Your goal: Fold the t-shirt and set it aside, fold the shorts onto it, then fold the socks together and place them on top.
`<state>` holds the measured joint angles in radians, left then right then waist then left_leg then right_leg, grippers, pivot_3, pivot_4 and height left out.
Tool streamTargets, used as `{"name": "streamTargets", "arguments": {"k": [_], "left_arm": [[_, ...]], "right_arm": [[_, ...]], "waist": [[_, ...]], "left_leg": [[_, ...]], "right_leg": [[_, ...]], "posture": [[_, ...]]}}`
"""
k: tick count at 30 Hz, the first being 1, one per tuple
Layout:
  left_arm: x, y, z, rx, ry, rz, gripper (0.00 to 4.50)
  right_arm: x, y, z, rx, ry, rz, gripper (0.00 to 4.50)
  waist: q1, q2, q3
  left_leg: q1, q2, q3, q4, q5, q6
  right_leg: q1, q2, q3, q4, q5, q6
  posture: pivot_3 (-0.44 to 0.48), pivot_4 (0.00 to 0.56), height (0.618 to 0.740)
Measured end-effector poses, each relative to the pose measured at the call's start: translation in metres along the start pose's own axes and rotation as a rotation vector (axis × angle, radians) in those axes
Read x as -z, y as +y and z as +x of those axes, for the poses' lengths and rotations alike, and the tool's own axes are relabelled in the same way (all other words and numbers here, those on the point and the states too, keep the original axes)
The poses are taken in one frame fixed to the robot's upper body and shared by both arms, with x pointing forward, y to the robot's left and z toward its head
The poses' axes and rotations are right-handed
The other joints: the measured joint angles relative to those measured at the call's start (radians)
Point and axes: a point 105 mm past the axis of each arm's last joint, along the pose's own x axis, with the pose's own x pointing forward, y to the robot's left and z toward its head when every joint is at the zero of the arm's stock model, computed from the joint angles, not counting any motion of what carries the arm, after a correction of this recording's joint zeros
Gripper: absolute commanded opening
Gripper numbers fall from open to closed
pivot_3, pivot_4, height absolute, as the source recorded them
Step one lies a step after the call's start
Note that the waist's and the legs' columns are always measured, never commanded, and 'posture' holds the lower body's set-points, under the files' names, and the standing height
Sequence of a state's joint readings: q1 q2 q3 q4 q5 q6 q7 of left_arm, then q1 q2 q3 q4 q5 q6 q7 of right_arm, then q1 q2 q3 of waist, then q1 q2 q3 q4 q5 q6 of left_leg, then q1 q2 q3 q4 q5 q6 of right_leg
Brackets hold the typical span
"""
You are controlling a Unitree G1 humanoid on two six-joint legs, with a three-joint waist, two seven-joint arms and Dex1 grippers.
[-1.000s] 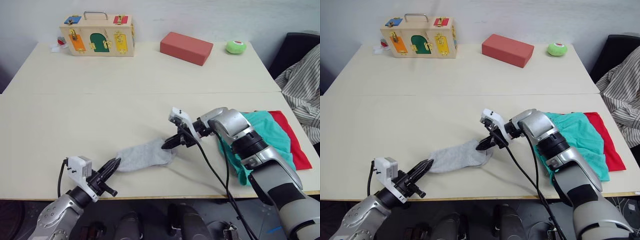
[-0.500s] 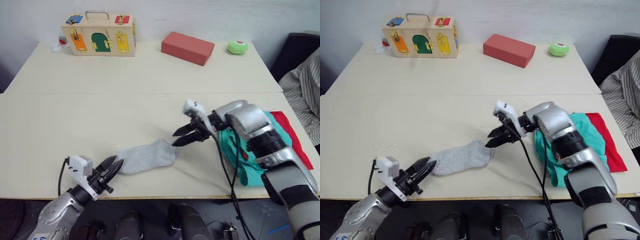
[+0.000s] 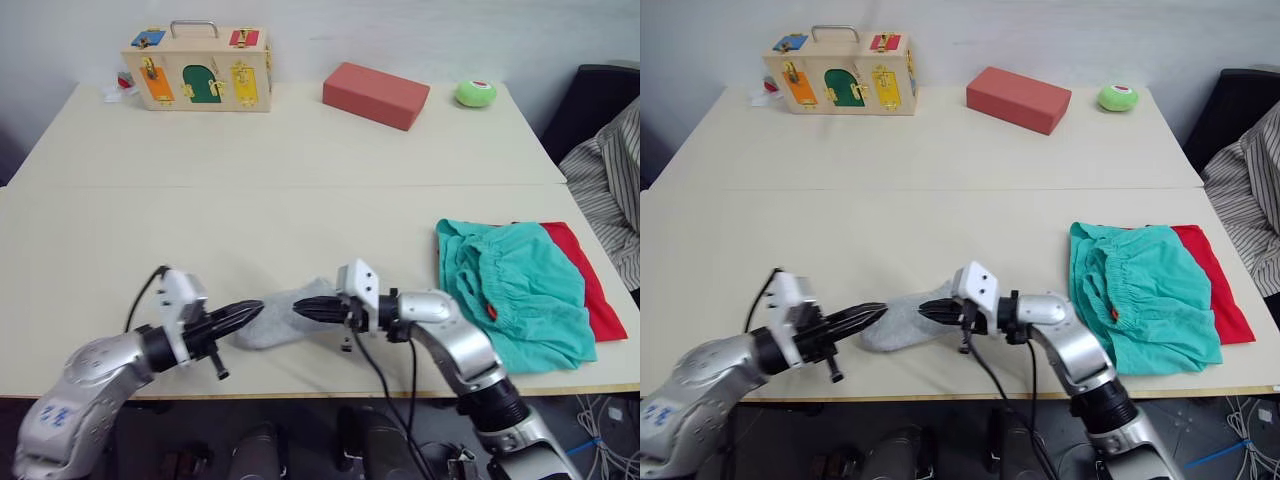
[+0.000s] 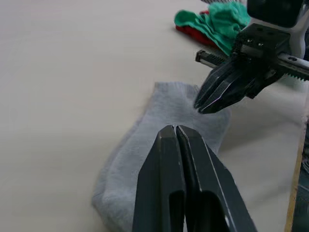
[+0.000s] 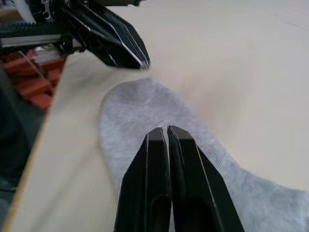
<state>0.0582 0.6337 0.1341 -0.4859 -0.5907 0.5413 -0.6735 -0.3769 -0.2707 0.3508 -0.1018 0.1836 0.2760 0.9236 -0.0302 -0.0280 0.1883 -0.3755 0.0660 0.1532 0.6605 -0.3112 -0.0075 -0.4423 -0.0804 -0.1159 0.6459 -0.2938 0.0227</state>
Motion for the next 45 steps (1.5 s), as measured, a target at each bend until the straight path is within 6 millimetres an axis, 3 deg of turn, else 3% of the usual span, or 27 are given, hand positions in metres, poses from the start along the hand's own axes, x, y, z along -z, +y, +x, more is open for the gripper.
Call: {"name": "streamTargets", "arguments": {"k": [4, 8, 14, 19, 22, 24, 26, 29, 31, 34, 45], "left_arm": [[0.028, 0.018, 0.017, -0.081, 0.061, -0.020, 0.00], [0.030, 0.025, 0.023, -0.109, 0.040, -0.003, 0.00], [0.036, 0.026, 0.022, -0.110, 0.011, 0.035, 0.00], [0.015, 0.029, 0.013, -0.113, -0.135, 0.032, 0.00], [-0.005, 0.037, -0.009, -0.117, -0.163, 0.040, 0.00], [-0.013, 0.038, -0.027, -0.110, -0.139, 0.016, 0.37], [-0.006, 0.037, -0.047, -0.098, -0.056, -0.060, 0.89], [0.016, 0.032, -0.073, -0.083, 0.103, -0.223, 1.84], [0.022, 0.034, -0.080, -0.105, 0.130, -0.341, 2.46], [0.026, 0.033, -0.079, -0.103, 0.205, -0.464, 3.36], [0.019, 0.036, -0.034, -0.061, 0.259, -0.671, 3.36]], "right_arm": [[0.021, -0.011, -0.002, 0.102, 0.044, -0.038, 0.03], [0.026, -0.017, -0.011, 0.164, 0.045, -0.061, 0.03], [0.035, -0.041, -0.044, 0.319, 0.050, -0.062, 0.03], [0.031, -0.039, -0.052, 0.316, -0.024, -0.012, 0.03], [0.010, -0.027, -0.046, 0.209, -0.078, -0.050, 0.03], [-0.002, -0.021, -0.040, 0.127, -0.071, -0.098, 0.00], [-0.005, -0.016, -0.032, 0.070, -0.051, -0.111, 0.00], [0.015, -0.007, -0.023, 0.009, 0.041, -0.108, 0.00], [0.030, -0.004, -0.020, -0.011, 0.092, -0.098, 0.00], [0.029, -0.007, -0.016, -0.015, 0.108, -0.138, 0.00], [0.031, -0.007, -0.013, -0.014, 0.117, -0.153, 0.00]], "waist": [[0.000, 0.000, 0.000], [0.001, 0.000, 0.000], [0.002, 0.001, -0.001], [0.002, 0.000, -0.001], [-0.004, 0.001, 0.000], [-0.007, 0.001, 0.000], [-0.008, 0.001, 0.000], [-0.006, 0.000, 0.000], [0.004, 0.000, 0.001], [0.004, -0.001, 0.000], [0.002, -0.002, -0.001]], "left_leg": [[0.000, 0.001, 0.000, -0.001, 0.000, -0.001], [0.001, 0.001, 0.000, -0.001, 0.000, -0.001], [0.007, 0.001, 0.000, -0.001, -0.002, 0.004], [0.005, 0.002, -0.001, -0.001, -0.002, 0.003], [0.005, 0.002, -0.001, -0.002, -0.001, 0.002], [0.005, 0.003, -0.001, -0.002, -0.001, 0.002], [0.005, 0.003, -0.001, -0.003, -0.001, 0.002], [0.004, 0.002, -0.001, -0.004, 0.000, 0.000], [0.003, 0.001, -0.002, -0.003, 0.000, 0.001], [0.004, 0.001, -0.002, -0.003, 0.000, 0.001], [0.006, 0.001, -0.003, -0.004, 0.003, -0.004]], "right_leg": [[-0.001, 0.001, 0.000, 0.000, 0.000, -0.001], [0.000, 0.000, 0.000, 0.001, -0.001, -0.001], [0.005, 0.000, 0.000, 0.001, -0.001, -0.001], [0.004, 0.000, -0.001, 0.001, -0.001, -0.001], [0.004, 0.001, -0.001, 0.001, -0.001, -0.001], [0.003, 0.001, -0.001, 0.001, -0.001, -0.001], [0.003, 0.001, -0.001, 0.001, -0.001, -0.002], [0.002, 0.001, -0.001, 0.000, -0.001, -0.002], [0.002, 0.000, -0.001, 0.000, -0.001, -0.003], [0.003, 0.000, -0.001, -0.001, -0.001, -0.002], [0.004, 0.000, -0.001, 0.001, -0.001, -0.002]], "posture": [[0.000, 0.150, 0.740], [0.000, 0.150, 0.740], [0.000, 0.150, 0.740], [0.000, 0.150, 0.740], [0.000, 0.150, 0.740], [0.000, 0.150, 0.740], [0.000, 0.150, 0.740], [0.000, 0.150, 0.740], [0.000, 0.150, 0.740], [0.000, 0.150, 0.740], [0.000, 0.150, 0.740]]}}
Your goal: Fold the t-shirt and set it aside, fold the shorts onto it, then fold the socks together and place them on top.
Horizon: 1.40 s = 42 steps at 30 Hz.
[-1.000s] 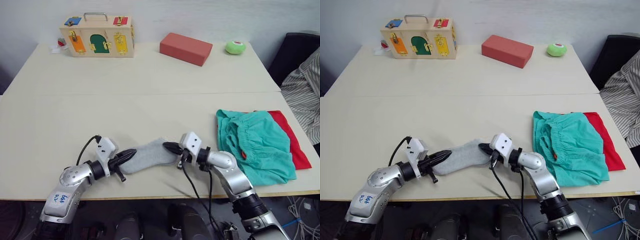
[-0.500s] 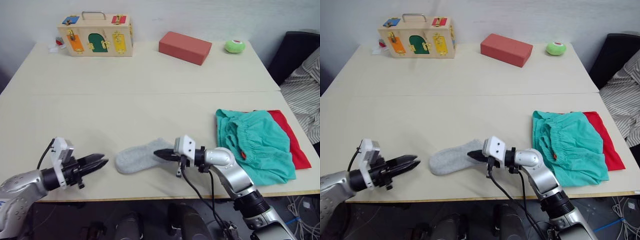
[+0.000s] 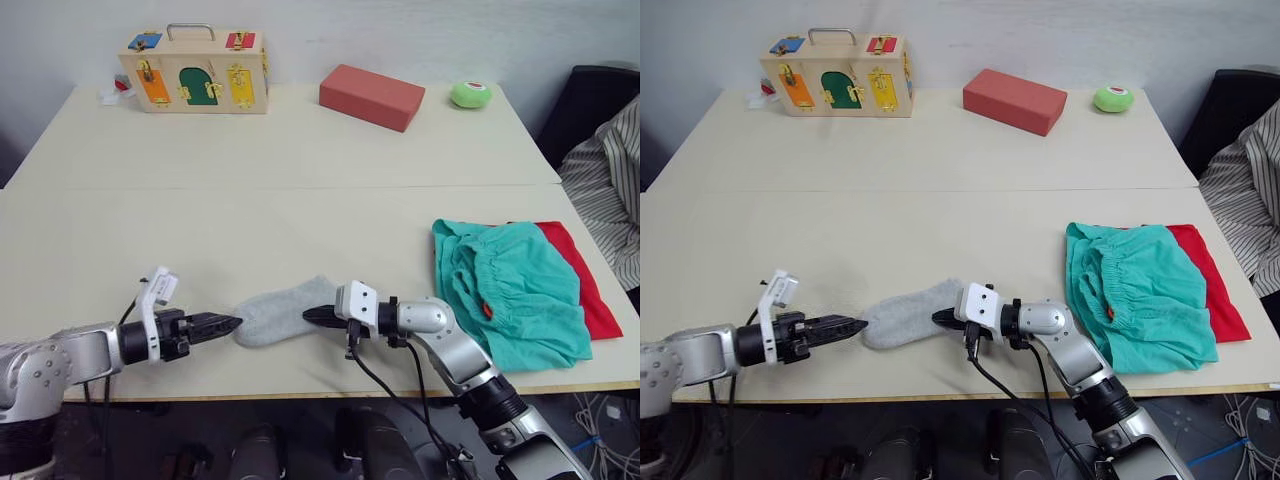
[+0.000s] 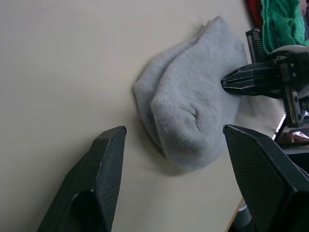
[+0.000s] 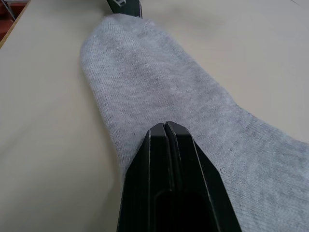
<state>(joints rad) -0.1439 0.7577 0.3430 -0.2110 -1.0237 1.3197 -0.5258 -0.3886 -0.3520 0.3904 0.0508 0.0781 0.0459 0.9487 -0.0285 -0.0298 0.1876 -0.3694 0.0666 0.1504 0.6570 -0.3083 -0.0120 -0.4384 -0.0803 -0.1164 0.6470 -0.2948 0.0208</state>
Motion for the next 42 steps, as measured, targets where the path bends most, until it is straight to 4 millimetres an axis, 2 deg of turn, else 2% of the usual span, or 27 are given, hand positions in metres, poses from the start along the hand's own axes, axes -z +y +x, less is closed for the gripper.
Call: {"name": "streamTargets", "arguments": {"k": [3, 6, 10, 18, 22, 24, 30, 33, 38, 42], "left_arm": [[-0.008, -0.004, 0.018, 0.021, 0.022, -0.019, 3.36], [-0.011, -0.007, 0.026, 0.033, 0.039, -0.021, 3.36], [-0.008, -0.011, 0.034, 0.051, 0.067, -0.027, 2.50], [-0.001, -0.010, 0.040, 0.054, 0.091, -0.033, 0.11], [-0.005, -0.011, 0.039, 0.049, 0.083, -0.020, 0.05], [-0.015, -0.016, 0.039, 0.058, 0.076, 0.010, 0.05], [-0.037, -0.048, 0.040, 0.163, 0.091, 0.124, 0.05], [-0.041, -0.054, 0.044, 0.186, 0.092, 0.142, 0.05], [-0.043, -0.075, 0.070, 0.261, 0.120, 0.206, 0.05], [-0.038, -0.081, 0.093, 0.302, 0.107, 0.181, 0.05]], "right_arm": [[0.001, 0.000, 0.000, 0.001, 0.006, 0.009, 0.00], [0.001, 0.000, 0.000, -0.001, 0.008, 0.014, 0.00], [0.001, 0.000, 0.001, 0.000, 0.008, 0.017, 0.00], [0.000, 0.001, 0.003, 0.007, 0.003, 0.026, 0.00], [0.000, 0.001, 0.004, 0.011, 0.003, 0.027, 0.00], [0.000, 0.000, 0.004, 0.013, 0.006, 0.028, 0.00], [0.000, 0.000, 0.006, 0.017, 0.009, 0.033, 0.00], [0.000, -0.001, 0.007, 0.017, 0.011, 0.036, 0.00], [0.000, -0.003, 0.006, 0.037, 0.017, 0.046, 0.00], [0.000, -0.002, 0.006, 0.041, 0.019, 0.052, 0.00]], "waist": [[0.003, 0.000, 0.000], [0.002, 0.000, -0.001], [0.001, 0.000, -0.001], [0.001, 0.000, -0.001], [0.001, 0.000, -0.001], [0.001, 0.000, -0.001], [-0.001, 0.000, -0.001], [-0.002, 0.000, -0.001], [0.001, 0.000, -0.001], [0.001, 0.000, -0.001]], "left_leg": [[0.001, -0.001, -0.001, 0.001, 0.000, 0.000], [0.003, -0.001, -0.001, 0.001, 0.000, 0.000], [0.003, -0.001, -0.001, 0.001, 0.000, 0.000], [0.002, 0.000, -0.001, 0.001, 0.001, -0.001], [0.002, 0.000, -0.001, 0.001, 0.001, -0.001], [0.002, 0.000, -0.001, 0.001, 0.001, -0.001], [0.002, 0.000, -0.001, 0.001, 0.001, -0.002], [0.002, 0.000, -0.001, 0.001, 0.002, -0.002], [0.002, -0.001, -0.001, 0.002, 0.002, -0.002], [0.002, -0.001, -0.001, 0.001, 0.002, -0.002]], "right_leg": [[0.002, 0.000, 0.000, 0.001, 0.000, 0.000], [0.004, 0.000, 0.000, 0.000, 0.000, 0.000], [0.004, 0.000, 0.000, 0.000, 0.000, 0.000], [0.003, 0.000, 0.000, 0.000, 0.000, 0.000], [0.003, 0.000, 0.000, 0.000, 0.000, 0.000], [0.003, 0.000, 0.000, 0.000, 0.000, 0.000], [0.003, 0.000, 0.000, 0.000, 0.000, 0.000], [0.003, 0.001, 0.000, 0.001, 0.000, 0.000], [0.004, 0.000, 0.000, 0.001, 0.000, 0.000], [0.003, 0.001, 0.000, 0.001, 0.000, 0.000]], "posture": [[0.000, 0.150, 0.740], [0.000, 0.150, 0.740], [0.000, 0.150, 0.740], [0.000, 0.150, 0.740], [0.000, 0.150, 0.740], [0.000, 0.150, 0.740], [0.000, 0.150, 0.740], [0.000, 0.150, 0.740], [0.000, 0.150, 0.740], [0.000, 0.150, 0.740]]}}
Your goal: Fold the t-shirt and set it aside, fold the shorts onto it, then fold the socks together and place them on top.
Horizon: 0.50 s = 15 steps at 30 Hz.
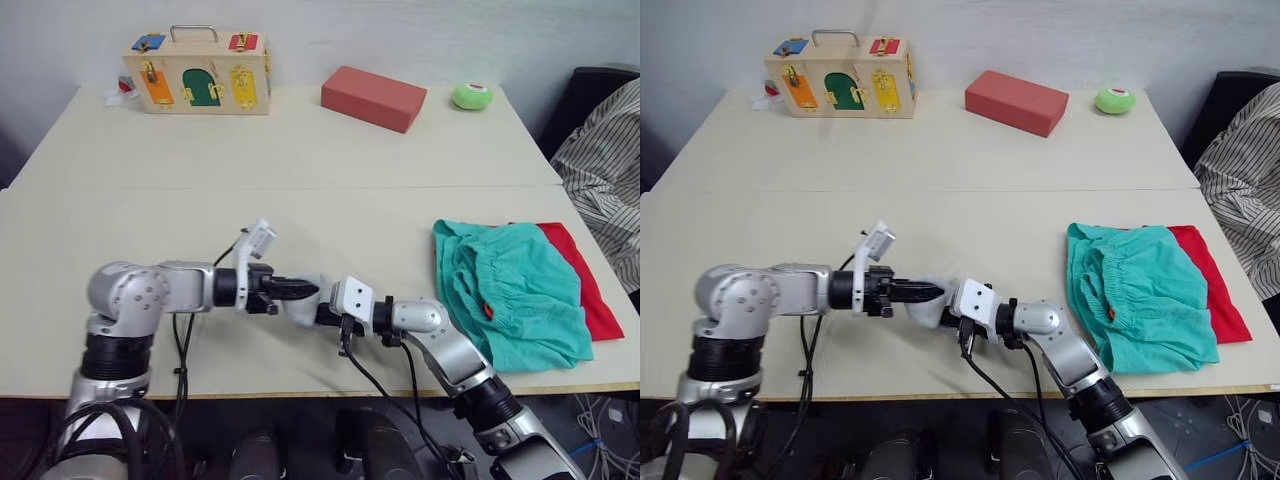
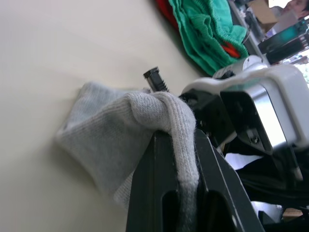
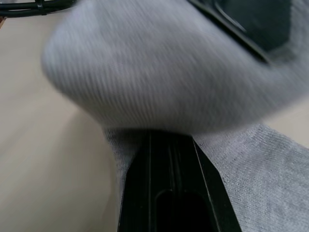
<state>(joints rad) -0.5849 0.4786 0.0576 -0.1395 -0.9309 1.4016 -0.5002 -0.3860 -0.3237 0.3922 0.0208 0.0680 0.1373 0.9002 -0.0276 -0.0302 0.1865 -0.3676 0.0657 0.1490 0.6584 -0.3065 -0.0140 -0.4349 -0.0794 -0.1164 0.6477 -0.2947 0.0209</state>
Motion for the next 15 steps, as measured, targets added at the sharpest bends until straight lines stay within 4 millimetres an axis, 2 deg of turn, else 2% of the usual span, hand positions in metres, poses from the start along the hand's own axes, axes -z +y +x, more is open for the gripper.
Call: {"name": "streamTargets", "arguments": {"k": [6, 10, 15], "left_arm": [[0.000, 0.000, 0.013, 0.001, -0.017, 0.021, 0.05], [-0.001, 0.003, 0.019, 0.009, -0.036, 0.021, 1.20], [-0.003, 0.000, 0.022, 0.047, -0.050, 0.063, 2.78]], "right_arm": [[0.001, -0.001, -0.005, 0.016, 0.021, 0.009, 0.00], [-0.001, 0.002, -0.015, 0.019, 0.034, 0.027, 0.00], [-0.002, 0.011, -0.042, -0.003, 0.062, 0.067, 0.00]], "waist": [[0.002, 0.000, 0.000], [0.007, 0.000, 0.000], [0.007, 0.000, 0.000]], "left_leg": [[0.000, 0.000, 0.000, 0.000, 0.000, 0.000], [-0.001, -0.001, 0.000, 0.001, 0.000, 0.001], [-0.002, 0.000, -0.001, 0.000, 0.000, 0.001]], "right_leg": [[0.000, 0.000, 0.000, 0.000, 0.000, 0.000], [0.000, 0.000, 0.000, -0.001, 0.000, 0.000], [-0.001, 0.000, -0.001, -0.002, 0.000, 0.000]], "posture": [[0.000, 0.150, 0.740], [0.000, 0.150, 0.740], [0.000, 0.150, 0.740]]}}
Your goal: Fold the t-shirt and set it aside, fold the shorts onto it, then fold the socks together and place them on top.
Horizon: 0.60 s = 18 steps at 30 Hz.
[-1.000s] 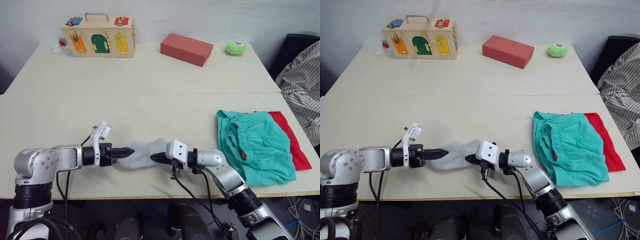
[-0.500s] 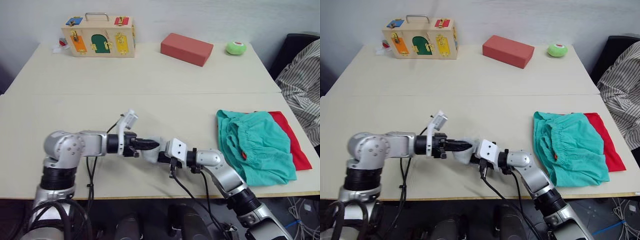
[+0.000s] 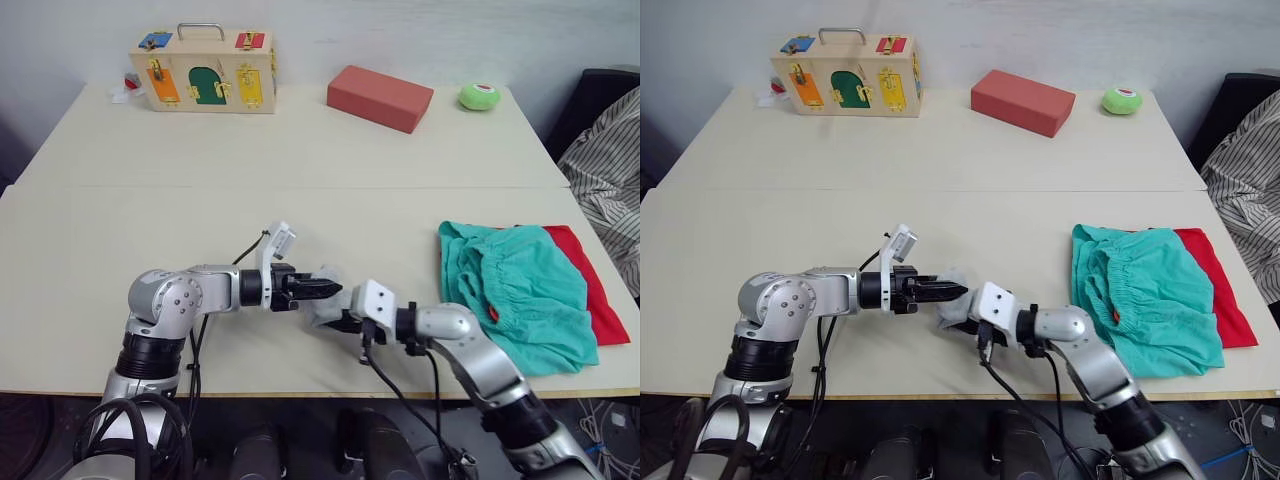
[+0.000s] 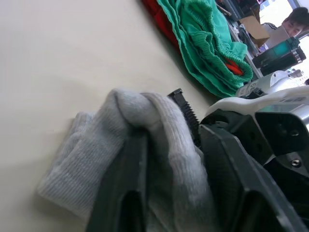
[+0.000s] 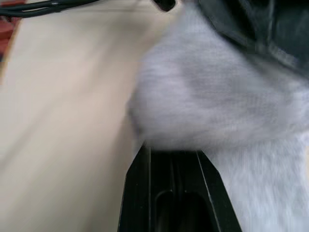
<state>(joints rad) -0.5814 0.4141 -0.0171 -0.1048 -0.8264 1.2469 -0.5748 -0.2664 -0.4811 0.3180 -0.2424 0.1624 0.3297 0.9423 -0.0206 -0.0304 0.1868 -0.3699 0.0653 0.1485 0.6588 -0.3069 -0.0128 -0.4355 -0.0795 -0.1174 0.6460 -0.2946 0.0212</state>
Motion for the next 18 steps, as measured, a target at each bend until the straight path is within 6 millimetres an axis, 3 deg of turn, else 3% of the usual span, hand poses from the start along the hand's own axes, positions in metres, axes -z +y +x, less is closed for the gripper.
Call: {"name": "streamTargets", "arguments": {"k": [5, 6, 12, 18], "left_arm": [[-0.002, -0.006, 0.001, 0.068, -0.006, 0.059, 4.37], [-0.002, -0.007, 0.001, 0.080, -0.004, 0.074, 4.47], [-0.005, -0.011, 0.003, 0.141, -0.031, 0.226, 4.47], [-0.014, -0.016, -0.007, 0.219, -0.150, 0.389, 4.47]], "right_arm": [[0.003, -0.003, -0.030, 0.055, 0.017, 0.043, 0.00], [0.005, -0.005, -0.037, 0.078, 0.023, 0.058, 0.00], [0.022, -0.016, -0.073, 0.228, 0.077, 0.106, 0.00], [0.029, -0.020, -0.093, 0.327, 0.066, 0.160, 0.00]], "waist": [[-0.001, 0.000, 0.000], [-0.001, 0.000, 0.000], [0.002, -0.001, 0.000], [0.002, -0.001, 0.001]], "left_leg": [[0.000, 0.000, 0.000, 0.000, 0.000, 0.000], [0.000, 0.000, 0.000, 0.000, 0.000, 0.000], [0.000, 0.000, 0.000, 0.000, 0.000, 0.000], [0.000, 0.001, 0.000, 0.000, 0.000, 0.001]], "right_leg": [[0.000, 0.001, 0.000, 0.000, 0.000, 0.000], [0.000, 0.001, 0.000, 0.000, 0.000, 0.000], [0.000, 0.001, 0.000, -0.001, 0.000, 0.000], [0.000, 0.001, 0.000, -0.001, 0.000, 0.000]], "posture": [[0.000, 0.150, 0.740], [0.000, 0.150, 0.740], [0.000, 0.150, 0.740], [0.000, 0.150, 0.740]]}}
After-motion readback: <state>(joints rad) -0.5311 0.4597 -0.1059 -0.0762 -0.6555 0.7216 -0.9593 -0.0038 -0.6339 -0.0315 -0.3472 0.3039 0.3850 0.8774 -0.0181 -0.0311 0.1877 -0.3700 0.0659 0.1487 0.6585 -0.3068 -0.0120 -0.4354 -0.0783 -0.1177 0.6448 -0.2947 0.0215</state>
